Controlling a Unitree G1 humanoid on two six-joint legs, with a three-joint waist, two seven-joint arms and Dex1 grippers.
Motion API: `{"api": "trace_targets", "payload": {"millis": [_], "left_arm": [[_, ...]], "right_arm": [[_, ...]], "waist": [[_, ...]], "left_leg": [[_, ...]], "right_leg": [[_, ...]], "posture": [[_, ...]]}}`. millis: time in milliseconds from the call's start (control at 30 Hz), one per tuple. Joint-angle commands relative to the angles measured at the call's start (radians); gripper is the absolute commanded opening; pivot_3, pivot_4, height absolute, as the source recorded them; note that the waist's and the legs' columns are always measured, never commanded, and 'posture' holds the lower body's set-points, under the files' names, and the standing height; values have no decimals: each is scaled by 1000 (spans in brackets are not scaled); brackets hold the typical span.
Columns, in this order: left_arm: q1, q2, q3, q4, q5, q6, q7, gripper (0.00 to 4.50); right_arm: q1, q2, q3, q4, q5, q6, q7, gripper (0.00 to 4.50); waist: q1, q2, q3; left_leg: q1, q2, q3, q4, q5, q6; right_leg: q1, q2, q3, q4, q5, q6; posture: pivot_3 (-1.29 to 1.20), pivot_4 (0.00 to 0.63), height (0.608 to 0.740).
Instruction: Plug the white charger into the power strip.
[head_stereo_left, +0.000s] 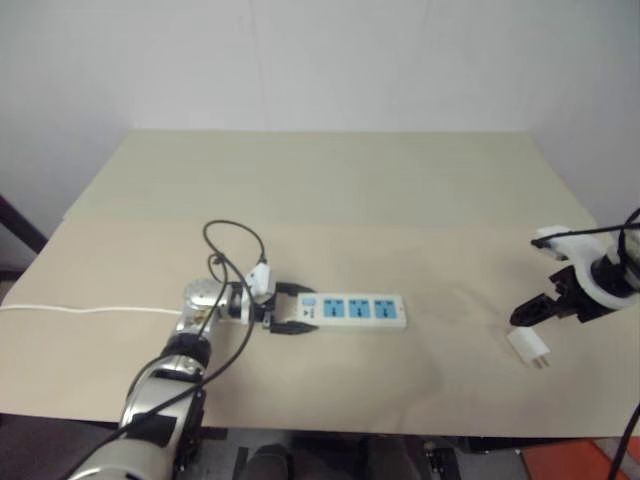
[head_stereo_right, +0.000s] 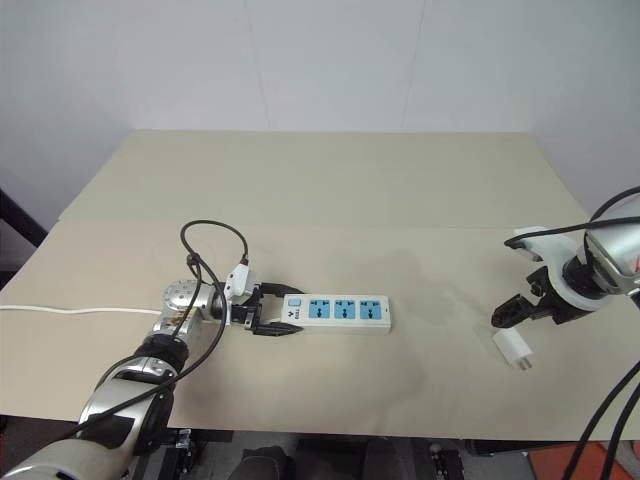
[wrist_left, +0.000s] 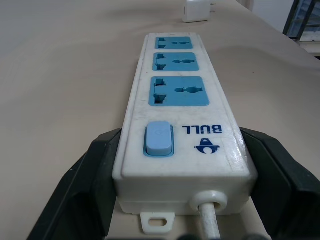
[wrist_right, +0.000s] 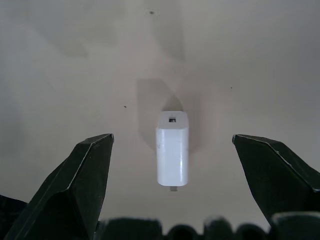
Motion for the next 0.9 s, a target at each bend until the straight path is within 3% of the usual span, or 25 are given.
{"api": "trace_targets", "payload": {"millis": [33,767,900], "left_arm": [[21,5,-17,-9,19,1,22,3256],[41,44,-16,-53,16,21,26,3256],[45,49,-16,-59,16,21,28,3256]], "right_arm": [[1,9,-3,26,-44,-32,27,4500],[131,149,-40,117,-152,-125,55,4500],[156,166,-62,114,-163,-139,48,3646]], "waist": [[0,1,0],[-19,3,-2],[-21,2,-3]], "left_leg": [[0,0,0,0,0,0],[1,0,0,0,0,0],[2,0,0,0,0,0]], "right_leg": [[0,0,0,0,0,0],[1,0,0,1,0,0],[2,1,0,1,1,0]], "posture": [[0,150,740],[0,150,740],[0,150,740]]}}
